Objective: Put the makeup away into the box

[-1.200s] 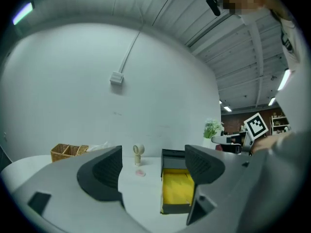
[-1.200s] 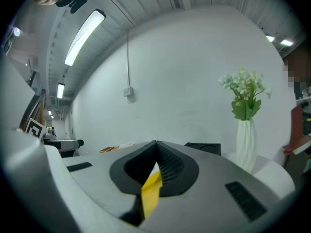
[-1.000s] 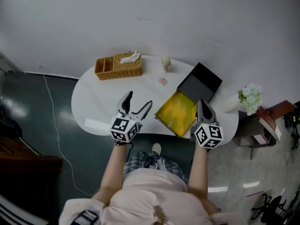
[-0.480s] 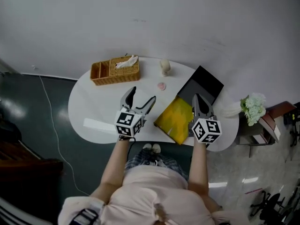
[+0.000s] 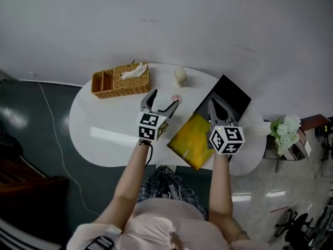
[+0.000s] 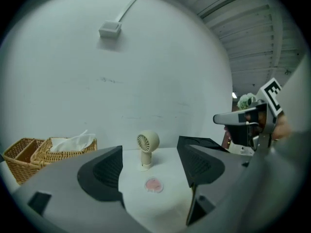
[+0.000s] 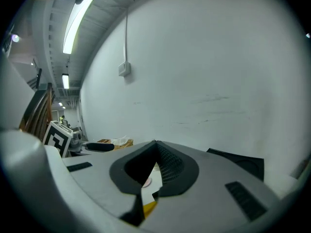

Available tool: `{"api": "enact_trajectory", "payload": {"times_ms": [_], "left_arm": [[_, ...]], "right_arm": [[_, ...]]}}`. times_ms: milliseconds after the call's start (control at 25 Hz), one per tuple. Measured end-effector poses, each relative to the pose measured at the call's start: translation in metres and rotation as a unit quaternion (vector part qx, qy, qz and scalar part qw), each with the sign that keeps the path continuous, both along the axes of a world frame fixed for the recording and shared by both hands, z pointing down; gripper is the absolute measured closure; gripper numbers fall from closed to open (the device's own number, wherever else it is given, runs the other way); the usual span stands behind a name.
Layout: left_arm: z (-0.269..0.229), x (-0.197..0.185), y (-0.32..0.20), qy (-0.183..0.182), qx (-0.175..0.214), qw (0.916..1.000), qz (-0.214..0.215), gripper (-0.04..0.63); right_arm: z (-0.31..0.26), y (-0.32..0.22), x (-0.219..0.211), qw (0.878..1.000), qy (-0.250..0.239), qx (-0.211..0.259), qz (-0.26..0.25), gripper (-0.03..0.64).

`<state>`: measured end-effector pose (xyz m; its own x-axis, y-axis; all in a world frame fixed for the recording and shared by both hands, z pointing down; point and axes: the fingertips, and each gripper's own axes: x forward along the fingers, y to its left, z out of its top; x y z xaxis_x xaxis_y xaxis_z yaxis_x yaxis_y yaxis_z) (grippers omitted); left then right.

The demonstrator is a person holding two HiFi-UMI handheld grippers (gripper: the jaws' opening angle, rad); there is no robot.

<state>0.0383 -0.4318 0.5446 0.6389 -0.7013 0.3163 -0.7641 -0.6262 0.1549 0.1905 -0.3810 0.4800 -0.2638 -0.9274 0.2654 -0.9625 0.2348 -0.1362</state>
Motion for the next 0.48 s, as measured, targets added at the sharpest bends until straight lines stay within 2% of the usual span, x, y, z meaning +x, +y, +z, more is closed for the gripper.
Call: {"api": "enact_trajectory", "payload": {"times_ms": [200, 480], "left_arm": [[0.051, 0.026, -0.029, -0.029, -0.055, 0.9980, 0.012, 0.207], [0.122, 0.046, -0.044, -0.099, -0.113, 0.9883, 0.027, 0.209]], "right_arm": [[0.023, -0.018, -0.003, 0.999, 0.040, -0.032, -0.017, 0.601], [0.059, -0.021, -0.004, 0.997, 0.030, -0.072, -0.029, 0.601]]}}
